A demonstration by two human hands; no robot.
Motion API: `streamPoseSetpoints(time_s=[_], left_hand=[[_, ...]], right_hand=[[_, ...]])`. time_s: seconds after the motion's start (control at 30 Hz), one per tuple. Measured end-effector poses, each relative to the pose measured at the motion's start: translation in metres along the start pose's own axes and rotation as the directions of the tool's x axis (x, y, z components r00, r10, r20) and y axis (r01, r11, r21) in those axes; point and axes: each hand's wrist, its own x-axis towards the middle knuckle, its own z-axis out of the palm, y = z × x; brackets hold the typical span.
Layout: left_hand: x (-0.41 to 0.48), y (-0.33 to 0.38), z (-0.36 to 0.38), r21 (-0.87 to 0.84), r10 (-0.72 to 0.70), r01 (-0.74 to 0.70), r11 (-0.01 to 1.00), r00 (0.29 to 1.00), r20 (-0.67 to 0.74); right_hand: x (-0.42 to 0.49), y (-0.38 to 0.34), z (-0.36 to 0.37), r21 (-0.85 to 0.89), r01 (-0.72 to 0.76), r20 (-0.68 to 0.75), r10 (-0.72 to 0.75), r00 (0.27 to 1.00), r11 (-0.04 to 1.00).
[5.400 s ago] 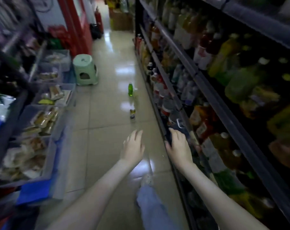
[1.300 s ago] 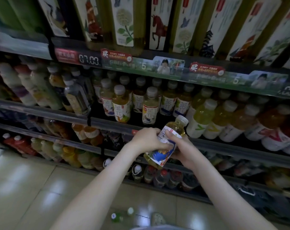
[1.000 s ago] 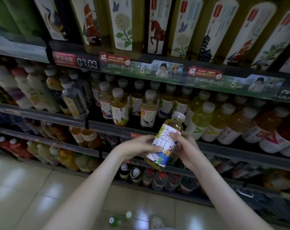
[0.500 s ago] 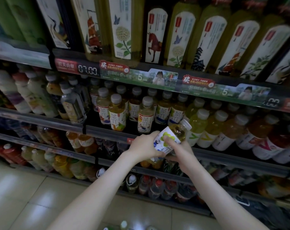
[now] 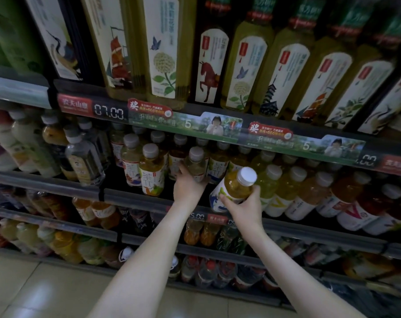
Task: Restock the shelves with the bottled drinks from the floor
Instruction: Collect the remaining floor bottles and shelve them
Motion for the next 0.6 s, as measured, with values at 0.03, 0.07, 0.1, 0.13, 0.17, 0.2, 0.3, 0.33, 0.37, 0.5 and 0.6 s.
streamPoseSetpoints(time_s=[0.03, 0.07, 0.1, 0.13, 0.17, 0.2, 0.3, 0.33, 0.37, 0.5, 0.6], left_hand=[[0.003, 0.0, 0.004, 0.006, -0.008, 0.008, 1.0, 1.0, -0.025], [0.005, -0.001, 0.005, 0.011, -0.007, 0.007, 1.0, 0.999, -0.05], [0.006, -0.002, 0.006, 0.017, 0.003, -0.002, 1.0, 0.998, -0.07], [0.006, -0.004, 0.006, 0.021, 0.022, -0.02, 1.0, 0.996, -0.081], [0.005, -0.007, 0.005, 0.011, 0.033, -0.032, 0.999, 0.996, -0.083], [0.002, -0.011, 0.003, -0.027, 0.031, -0.033, 0.999, 0.996, -0.082], [-0.009, -0.025, -0.003, -0.212, 0.01, -0.033, 0.977, 0.994, -0.109], [-0.013, -0.031, -0.006, -0.255, 0.012, -0.043, 0.966, 0.993, -0.121], [-0.015, -0.036, -0.01, -0.286, 0.015, -0.05, 0.957, 0.992, -0.124], [-0.016, -0.049, -0.021, -0.349, 0.004, -0.032, 0.937, 0.997, -0.081], [-0.014, -0.051, -0.022, -0.357, 0.009, -0.041, 0.933, 0.996, -0.091]], right_hand=[[0.001, 0.002, -0.001, -0.001, 0.007, -0.012, -0.007, 1.0, 1.0], [0.002, 0.004, -0.002, 0.001, 0.008, -0.019, -0.008, 1.0, 1.0], [0.003, 0.007, -0.004, 0.003, 0.008, -0.023, -0.008, 1.0, 1.0], [0.003, 0.01, -0.005, 0.001, 0.008, -0.021, -0.008, 1.0, 1.0], [0.003, 0.012, -0.006, 0.004, 0.005, -0.018, -0.005, 1.0, 1.0], [0.003, 0.015, -0.007, 0.005, -0.001, -0.019, 0.001, 1.0, 1.0], [0.005, 0.02, -0.005, 0.02, -0.019, -0.04, 0.02, 0.999, 1.0], [0.006, 0.02, -0.003, 0.021, -0.023, -0.043, 0.024, 0.999, 1.0], [0.008, 0.02, -0.001, 0.023, -0.022, -0.046, 0.023, 0.999, 0.999], [0.02, 0.025, 0.013, -0.022, -0.018, -0.049, 0.017, 0.999, 1.0], [0.033, 0.032, 0.025, -0.091, -0.029, -0.06, 0.023, 0.998, 0.995]])
